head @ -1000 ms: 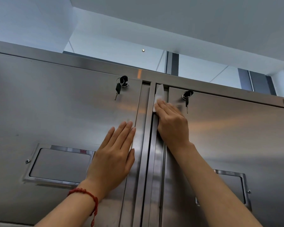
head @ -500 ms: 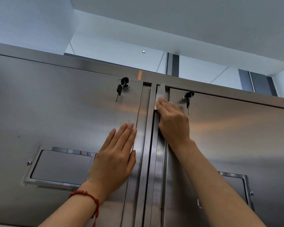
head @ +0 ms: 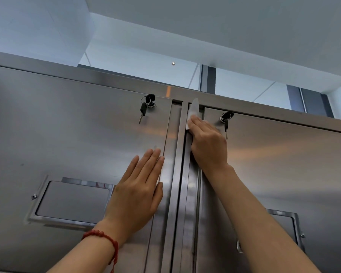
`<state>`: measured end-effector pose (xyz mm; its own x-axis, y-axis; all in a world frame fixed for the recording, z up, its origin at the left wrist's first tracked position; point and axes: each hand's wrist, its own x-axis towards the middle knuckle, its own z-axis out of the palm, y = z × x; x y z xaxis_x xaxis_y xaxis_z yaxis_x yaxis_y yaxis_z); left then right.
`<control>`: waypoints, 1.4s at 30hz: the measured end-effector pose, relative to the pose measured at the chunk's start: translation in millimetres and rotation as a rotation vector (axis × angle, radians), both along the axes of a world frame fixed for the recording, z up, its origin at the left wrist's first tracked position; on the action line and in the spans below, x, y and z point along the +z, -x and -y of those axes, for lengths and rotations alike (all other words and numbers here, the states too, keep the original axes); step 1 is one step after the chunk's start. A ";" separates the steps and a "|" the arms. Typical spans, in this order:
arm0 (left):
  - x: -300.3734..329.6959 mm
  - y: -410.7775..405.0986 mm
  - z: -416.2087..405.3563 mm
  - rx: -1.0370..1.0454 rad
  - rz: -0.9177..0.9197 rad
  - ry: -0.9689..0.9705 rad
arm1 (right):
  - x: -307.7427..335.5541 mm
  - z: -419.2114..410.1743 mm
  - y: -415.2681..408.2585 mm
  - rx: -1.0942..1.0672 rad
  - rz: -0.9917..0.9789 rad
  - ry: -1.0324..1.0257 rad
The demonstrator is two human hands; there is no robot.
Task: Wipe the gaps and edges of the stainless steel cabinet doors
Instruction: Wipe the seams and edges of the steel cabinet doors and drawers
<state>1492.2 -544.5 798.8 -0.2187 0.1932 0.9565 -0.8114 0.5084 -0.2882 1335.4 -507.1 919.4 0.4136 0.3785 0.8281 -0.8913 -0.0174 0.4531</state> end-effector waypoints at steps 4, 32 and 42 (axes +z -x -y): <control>-0.1 -0.3 -0.7 -0.003 0.002 0.000 | -4.5 1.6 -0.9 0.002 0.023 -0.011; 0.2 0.0 -2.3 0.016 -0.005 0.006 | 7.8 -0.1 -0.9 -0.016 -0.003 -0.006; -0.1 0.4 -1.2 0.008 -0.003 0.000 | 12.1 -0.2 2.2 -0.039 -0.015 -0.026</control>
<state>1491.8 -543.3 798.7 -0.2174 0.1918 0.9571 -0.8164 0.5017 -0.2860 1333.2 -506.9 931.4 0.4398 0.3404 0.8311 -0.8848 0.0054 0.4660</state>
